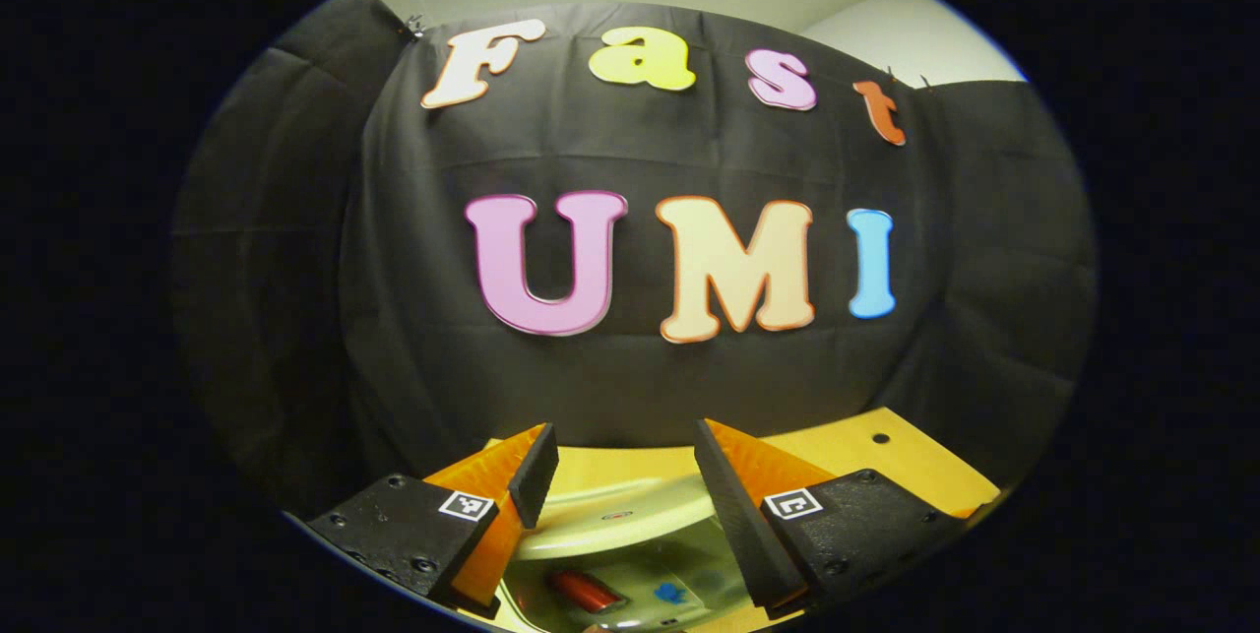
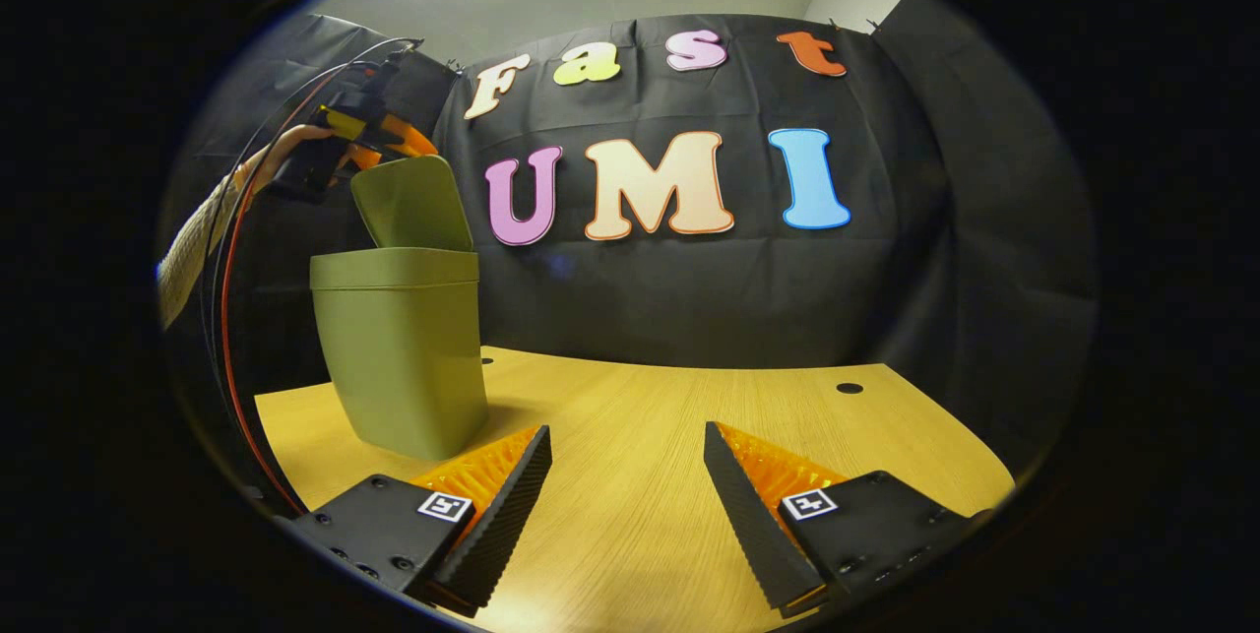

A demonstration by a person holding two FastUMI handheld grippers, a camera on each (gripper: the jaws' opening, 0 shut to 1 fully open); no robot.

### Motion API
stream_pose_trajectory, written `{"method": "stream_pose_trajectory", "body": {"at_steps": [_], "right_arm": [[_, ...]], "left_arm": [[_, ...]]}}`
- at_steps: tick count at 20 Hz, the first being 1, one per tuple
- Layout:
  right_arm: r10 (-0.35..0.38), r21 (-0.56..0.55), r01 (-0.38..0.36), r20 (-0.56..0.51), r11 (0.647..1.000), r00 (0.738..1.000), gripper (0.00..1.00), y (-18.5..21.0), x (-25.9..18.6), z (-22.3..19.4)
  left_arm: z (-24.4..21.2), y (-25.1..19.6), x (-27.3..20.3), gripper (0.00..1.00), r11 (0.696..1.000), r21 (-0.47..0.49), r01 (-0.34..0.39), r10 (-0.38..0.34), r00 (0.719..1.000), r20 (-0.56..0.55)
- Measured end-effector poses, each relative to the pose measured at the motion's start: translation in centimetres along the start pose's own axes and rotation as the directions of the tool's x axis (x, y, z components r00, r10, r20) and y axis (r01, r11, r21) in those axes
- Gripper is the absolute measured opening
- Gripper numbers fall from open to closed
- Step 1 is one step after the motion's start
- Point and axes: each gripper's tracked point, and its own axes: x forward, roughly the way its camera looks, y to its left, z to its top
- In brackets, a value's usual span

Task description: Press the lid of the desktop garbage bin to open it, pick up the crumpled paper on the desktop and throw it into the bin, then pick up the pop can on the desktop and drop it into the bin, and finally close the garbage bin lid.

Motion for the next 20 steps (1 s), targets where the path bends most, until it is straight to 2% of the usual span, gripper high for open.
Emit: {"method": "stream_pose_trajectory", "body": {"at_steps": [6,9,11,12,13,16,20], "right_arm": [[0.009,-0.009,-0.009,-0.001,1.000,1.000,0.98,0.6,-0.1,0.0],[0.011,-0.009,-0.011,-0.009,1.000,1.000,1.00,0.8,0.2,-0.2],[0.005,-0.014,-0.005,-0.018,1.000,1.000,0.98,0.7,0.2,-0.5],[0.005,-0.013,-0.005,-0.022,1.000,1.000,0.98,0.8,0.3,-0.6],[0.009,-0.011,-0.009,-0.024,1.000,1.000,0.98,0.9,0.4,-0.7],[0.019,-0.009,-0.019,-0.022,1.000,1.000,0.98,1.3,0.4,-0.7],[0.031,-0.011,-0.031,-0.028,0.999,0.999,0.98,1.8,0.5,-0.8]], "left_arm": [[-5.0,-1.1,-1.5,0.83,0.998,-0.039,0.059,-0.060,0.998,-0.019],[-7.9,-1.2,-2.2,0.84,0.998,-0.023,0.050,-0.051,0.998,-0.028],[-9.5,-1.7,-2.5,0.87,0.999,0.009,0.054,-0.053,0.998,-0.034],[-10.1,-2.0,-2.7,0.84,0.998,0.037,0.057,-0.056,0.998,-0.033],[-10.2,-1.9,-2.8,0.86,0.997,0.056,0.053,-0.051,0.998,-0.024],[-10.8,-2.4,-3.0,0.85,0.996,0.065,0.053,-0.053,0.999,-0.005],[-10.8,-2.2,-3.0,0.87,0.999,0.020,0.040,-0.040,0.998,0.041]]}}
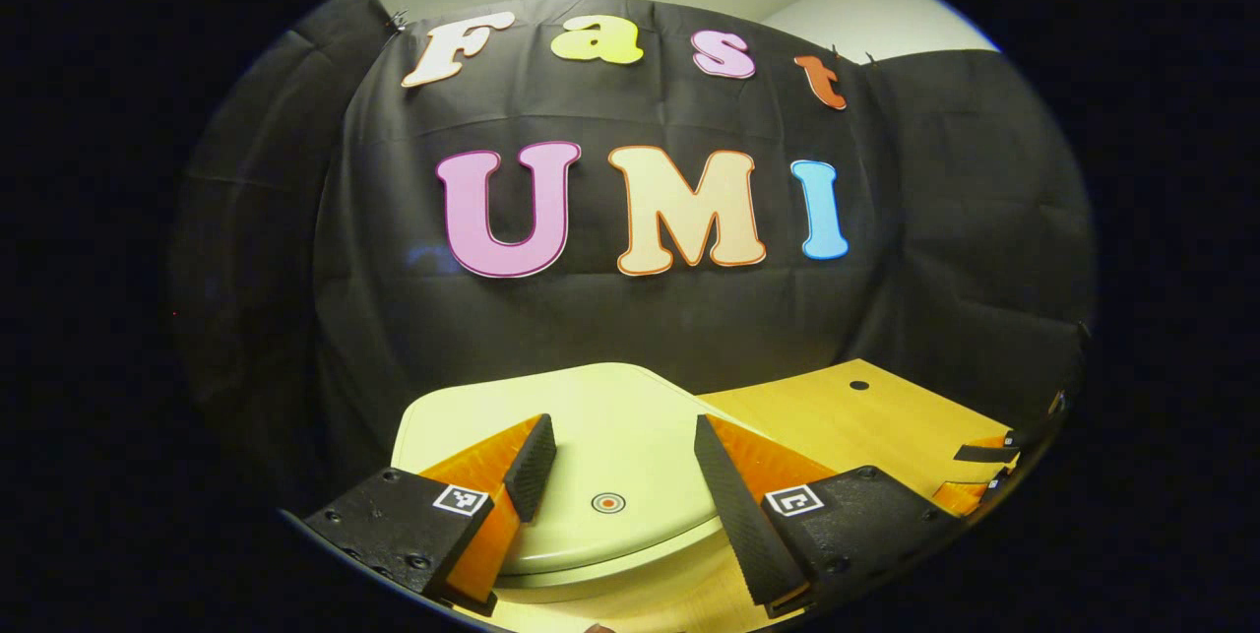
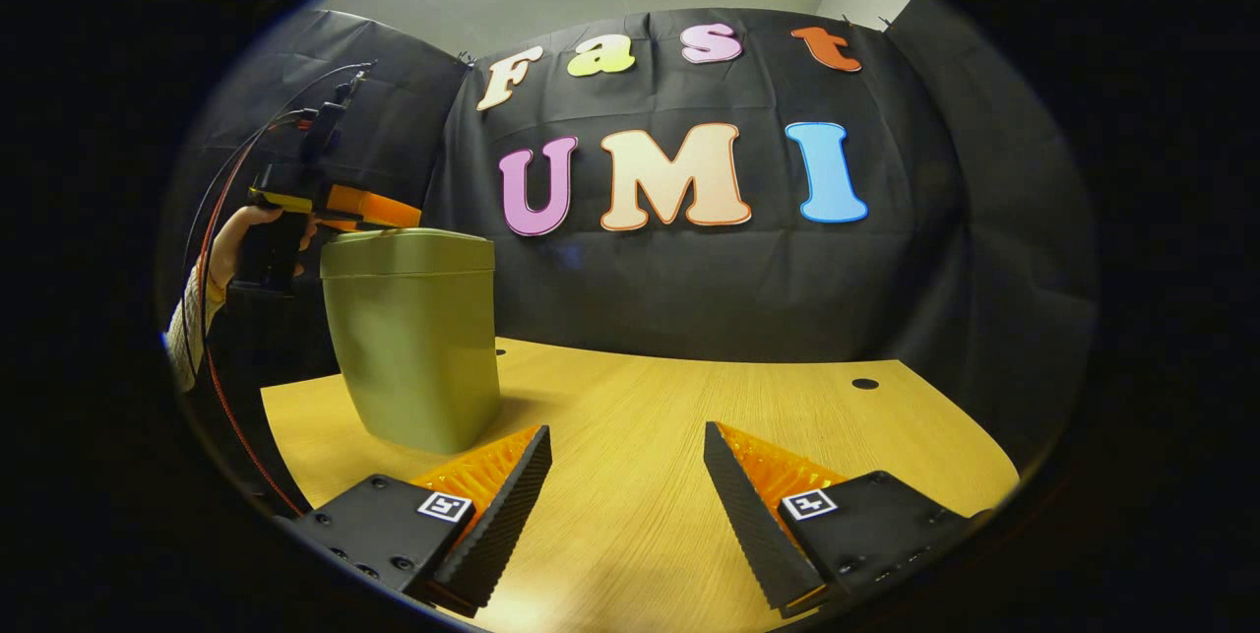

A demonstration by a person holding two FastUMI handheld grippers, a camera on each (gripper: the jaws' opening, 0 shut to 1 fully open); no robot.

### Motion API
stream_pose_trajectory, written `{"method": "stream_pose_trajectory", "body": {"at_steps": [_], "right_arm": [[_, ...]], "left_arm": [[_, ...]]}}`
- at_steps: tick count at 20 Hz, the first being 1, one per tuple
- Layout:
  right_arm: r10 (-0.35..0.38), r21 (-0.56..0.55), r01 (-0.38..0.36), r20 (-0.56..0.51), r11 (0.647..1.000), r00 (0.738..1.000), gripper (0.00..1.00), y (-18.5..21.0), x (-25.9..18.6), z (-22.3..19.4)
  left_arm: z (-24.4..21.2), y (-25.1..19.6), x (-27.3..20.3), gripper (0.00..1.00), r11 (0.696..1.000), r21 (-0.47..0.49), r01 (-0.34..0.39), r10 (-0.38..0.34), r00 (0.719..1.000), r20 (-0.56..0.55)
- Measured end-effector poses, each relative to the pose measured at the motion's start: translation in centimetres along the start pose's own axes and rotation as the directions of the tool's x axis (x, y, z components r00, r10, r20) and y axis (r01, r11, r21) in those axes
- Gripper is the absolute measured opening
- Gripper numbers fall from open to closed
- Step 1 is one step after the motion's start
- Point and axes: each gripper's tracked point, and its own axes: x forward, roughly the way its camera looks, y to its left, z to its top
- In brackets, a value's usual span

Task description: Press the lid of the desktop garbage bin to open it, pick up the crumpled paper on the desktop and throw it into the bin, then pick up the pop can on the desktop and drop it into the bin, and finally close the garbage bin lid.

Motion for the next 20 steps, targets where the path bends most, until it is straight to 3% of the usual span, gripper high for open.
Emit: {"method": "stream_pose_trajectory", "body": {"at_steps": [7,11,17,20], "right_arm": [[0.018,-0.005,-0.018,-0.011,1.000,1.000,0.98,0.7,0.1,-0.3],[0.028,-0.004,-0.028,-0.006,1.000,1.000,0.98,1.1,0.1,-0.1],[0.028,-0.010,-0.028,-0.010,1.000,1.000,0.98,1.1,0.1,-0.3],[0.023,-0.012,-0.023,-0.017,1.000,1.000,0.98,0.9,0.3,-0.6]], "left_arm": [[-0.5,0.1,-0.4,0.84,0.993,0.042,-0.114,0.110,0.990,0.091],[0.1,0.0,-0.6,0.81,0.990,0.066,-0.126,0.113,0.979,0.167],[0.5,0.4,-0.4,0.77,0.988,0.089,-0.125,0.110,0.980,0.164],[0.8,0.9,-0.5,0.92,0.987,0.090,-0.133,0.116,0.978,0.170]]}}
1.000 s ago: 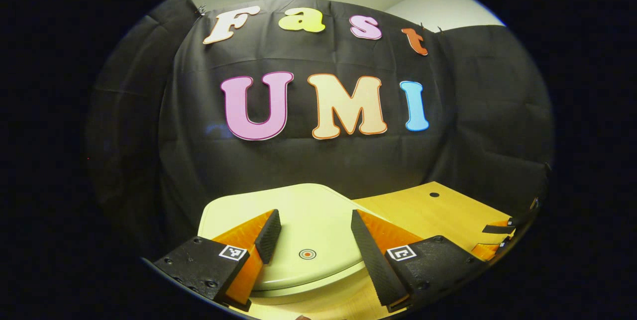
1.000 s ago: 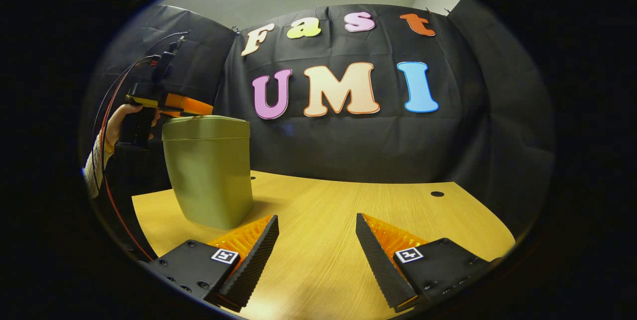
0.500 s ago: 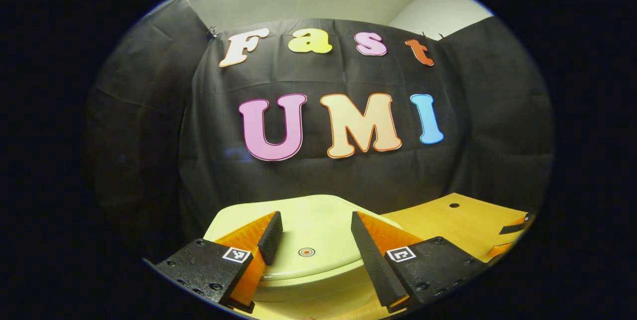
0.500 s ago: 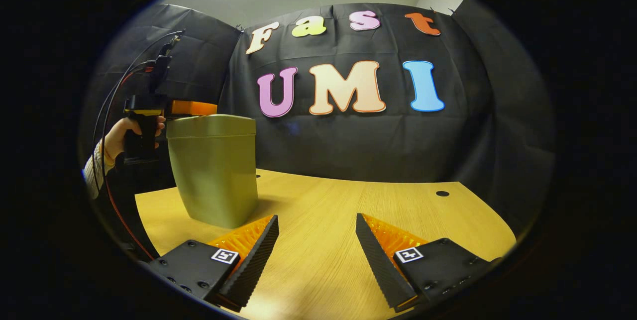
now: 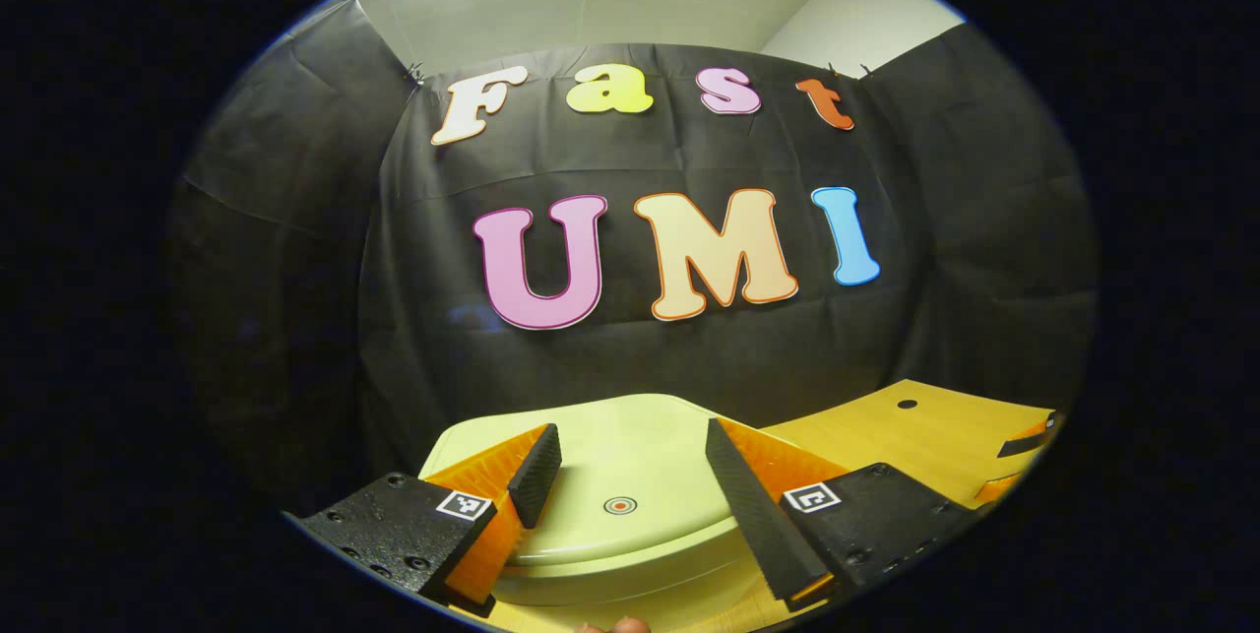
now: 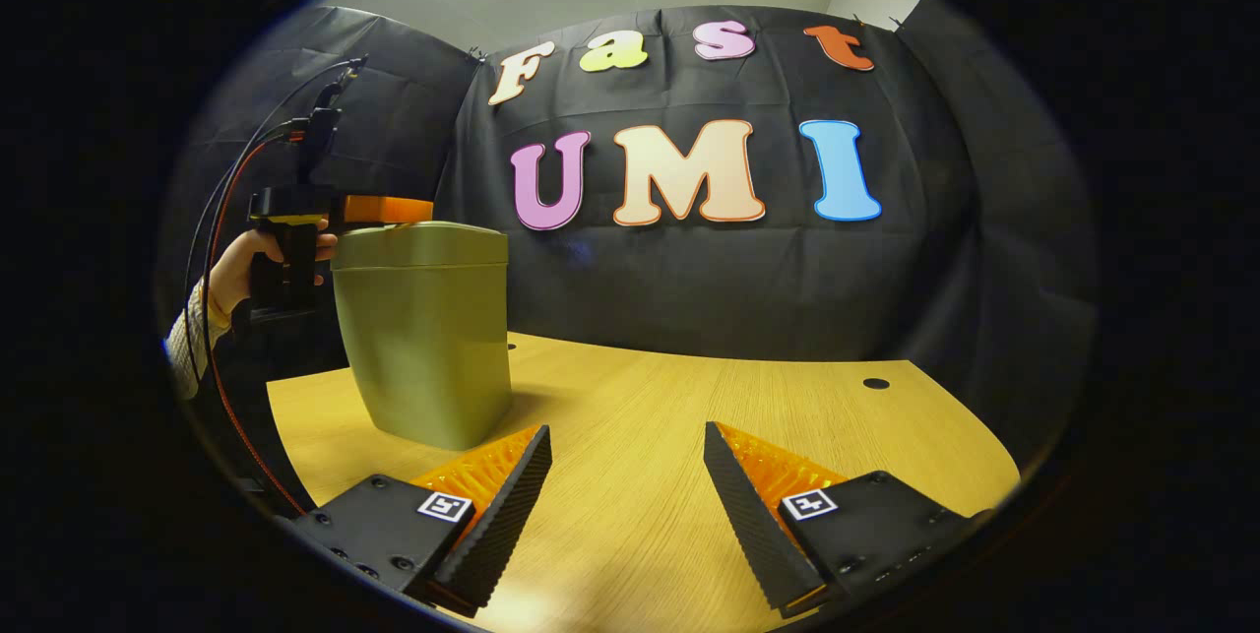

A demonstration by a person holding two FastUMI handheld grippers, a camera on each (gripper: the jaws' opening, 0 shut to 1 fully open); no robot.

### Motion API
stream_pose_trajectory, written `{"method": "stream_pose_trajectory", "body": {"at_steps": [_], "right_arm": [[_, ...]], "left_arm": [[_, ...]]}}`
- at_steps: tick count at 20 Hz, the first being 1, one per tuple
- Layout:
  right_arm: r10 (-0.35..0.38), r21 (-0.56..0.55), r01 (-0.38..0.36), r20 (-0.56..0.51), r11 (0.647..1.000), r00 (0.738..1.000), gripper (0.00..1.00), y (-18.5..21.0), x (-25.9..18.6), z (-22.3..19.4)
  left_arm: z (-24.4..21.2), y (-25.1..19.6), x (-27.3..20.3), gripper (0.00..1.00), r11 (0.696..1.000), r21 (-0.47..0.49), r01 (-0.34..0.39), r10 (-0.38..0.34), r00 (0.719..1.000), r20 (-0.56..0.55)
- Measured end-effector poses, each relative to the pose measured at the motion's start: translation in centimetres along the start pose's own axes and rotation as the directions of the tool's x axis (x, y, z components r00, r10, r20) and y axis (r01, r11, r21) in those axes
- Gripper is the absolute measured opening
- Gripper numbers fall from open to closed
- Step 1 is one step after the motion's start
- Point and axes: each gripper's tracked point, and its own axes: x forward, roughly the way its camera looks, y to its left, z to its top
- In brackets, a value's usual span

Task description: Press the lid of the desktop garbage bin to open it, pick up the crumpled paper on the desktop and throw it into the bin, then pick up the pop can on the desktop and drop it into the bin, and finally close the garbage bin lid.

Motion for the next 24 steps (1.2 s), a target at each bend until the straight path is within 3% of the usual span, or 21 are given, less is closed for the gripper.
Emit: {"method": "stream_pose_trajectory", "body": {"at_steps": [9,15,20,24], "right_arm": [[0.002,-0.001,-0.002,-0.004,1.000,1.000,0.98,0.2,0.2,-0.1],[-0.023,-0.010,0.023,0.014,1.000,1.000,0.98,-0.4,0.3,0.3],[-0.034,-0.017,0.035,0.017,0.999,0.999,0.98,0.3,1.2,-0.2],[-0.041,-0.026,0.042,0.038,0.999,0.998,0.98,1.2,2.1,-0.2]], "left_arm": [[4.9,-0.5,-1.0,0.93,1.000,0.010,0.011,-0.012,0.996,0.084],[4.4,-7.3,-4.5,0.93,0.983,-0.048,0.175,-0.166,0.975,0.150],[0.0,-15.0,-8.7,0.93,0.922,-0.068,0.381,-0.367,0.916,0.163],[-3.8,-17.9,-10.7,0.93,0.887,-0.029,0.462,-0.450,0.876,0.175]]}}
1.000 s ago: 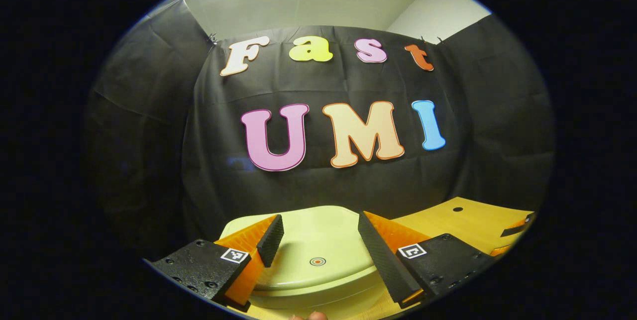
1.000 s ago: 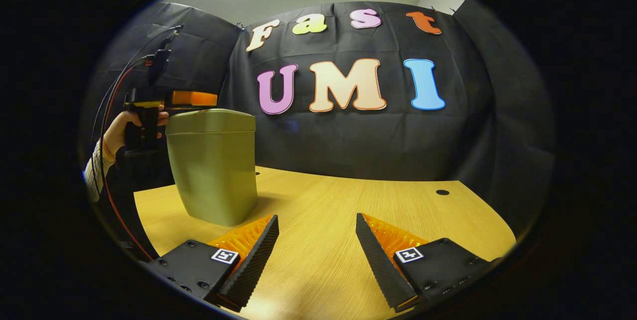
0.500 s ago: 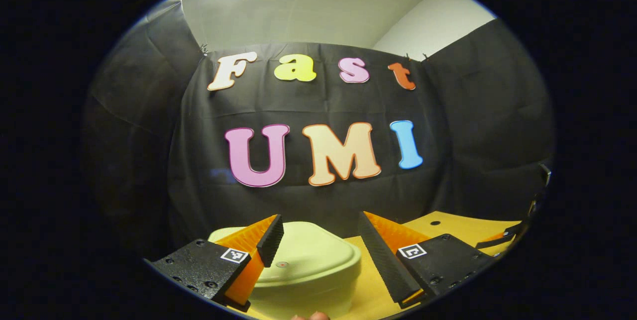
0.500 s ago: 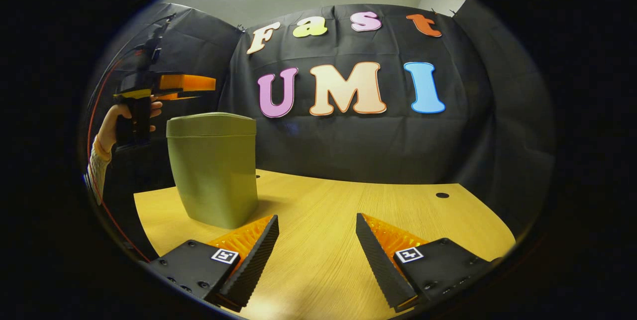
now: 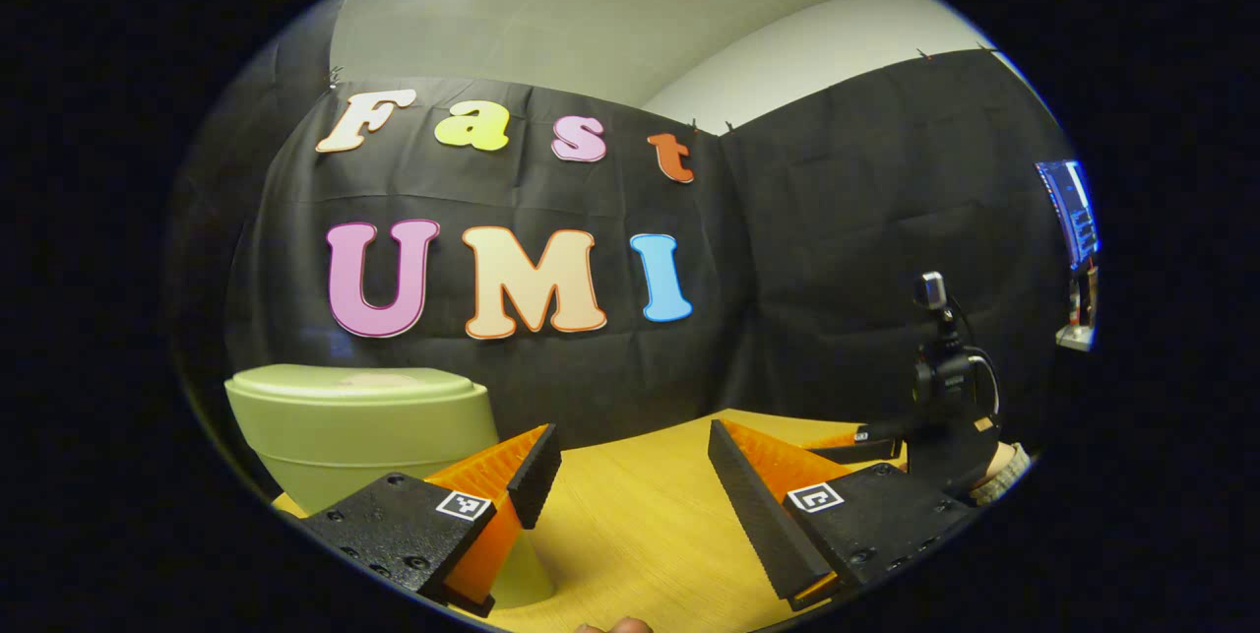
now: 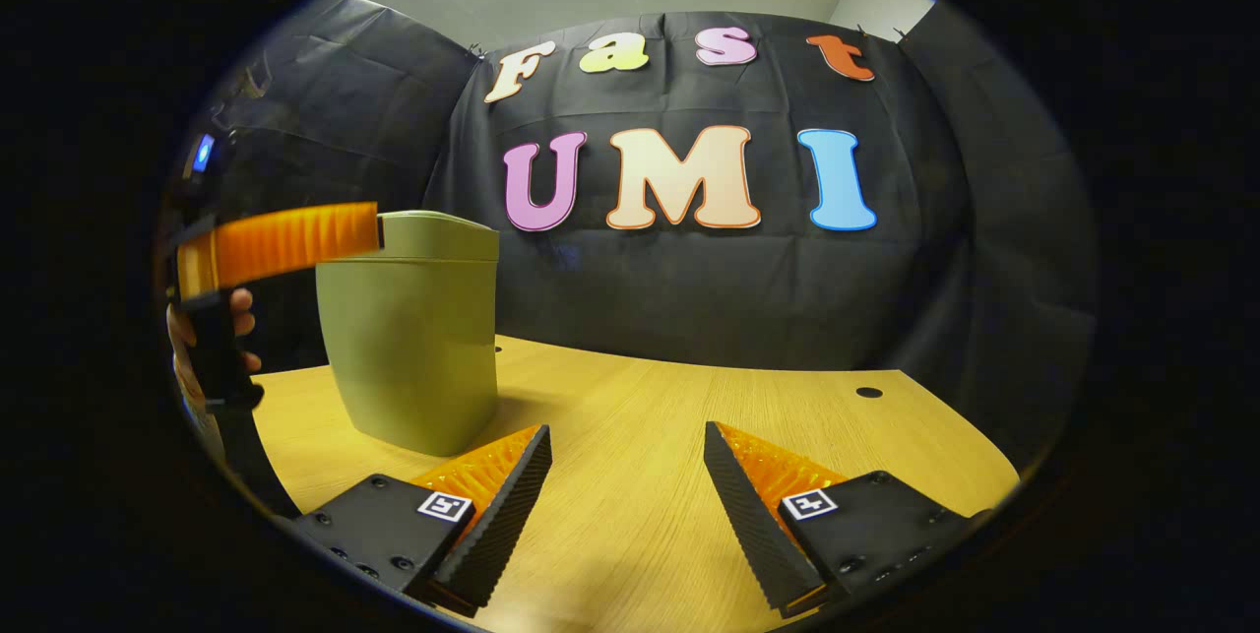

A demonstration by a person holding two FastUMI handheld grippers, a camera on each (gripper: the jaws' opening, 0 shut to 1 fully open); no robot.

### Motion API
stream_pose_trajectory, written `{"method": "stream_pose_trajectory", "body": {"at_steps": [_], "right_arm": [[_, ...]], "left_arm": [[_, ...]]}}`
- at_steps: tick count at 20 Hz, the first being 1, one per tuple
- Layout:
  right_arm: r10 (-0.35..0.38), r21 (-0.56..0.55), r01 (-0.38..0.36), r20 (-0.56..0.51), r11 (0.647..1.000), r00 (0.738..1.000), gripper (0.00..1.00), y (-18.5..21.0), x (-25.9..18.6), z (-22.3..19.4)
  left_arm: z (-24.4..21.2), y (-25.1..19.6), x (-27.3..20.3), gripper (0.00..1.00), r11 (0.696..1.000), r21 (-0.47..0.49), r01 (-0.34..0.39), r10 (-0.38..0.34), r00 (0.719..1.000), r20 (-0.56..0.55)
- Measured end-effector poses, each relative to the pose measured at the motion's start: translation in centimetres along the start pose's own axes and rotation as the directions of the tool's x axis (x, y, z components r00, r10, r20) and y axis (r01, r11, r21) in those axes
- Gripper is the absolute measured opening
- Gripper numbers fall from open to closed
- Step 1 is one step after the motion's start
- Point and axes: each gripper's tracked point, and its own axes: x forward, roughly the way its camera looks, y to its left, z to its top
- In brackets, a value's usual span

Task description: Press the lid of the desktop garbage bin to open it, pick up the crumpled paper on the desktop and throw it into the bin, then pick up the pop can on the desktop and drop it into the bin, and finally close the garbage bin lid.

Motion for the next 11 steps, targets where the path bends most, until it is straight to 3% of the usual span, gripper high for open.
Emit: {"method": "stream_pose_trajectory", "body": {"at_steps": [6,11], "right_arm": [[0.004,0.023,-0.004,0.025,1.000,1.000,0.98,0.6,0.9,-0.2],[-0.001,0.004,0.001,-0.006,1.000,1.000,0.98,0.5,1.4,-1.5]], "left_arm": [[-6.8,0.6,0.3,0.94,0.998,-0.055,0.013,-0.017,0.997,-0.078],[-8.7,1.5,0.9,0.94,0.998,-0.068,-0.002,-0.006,0.993,-0.119]]}}
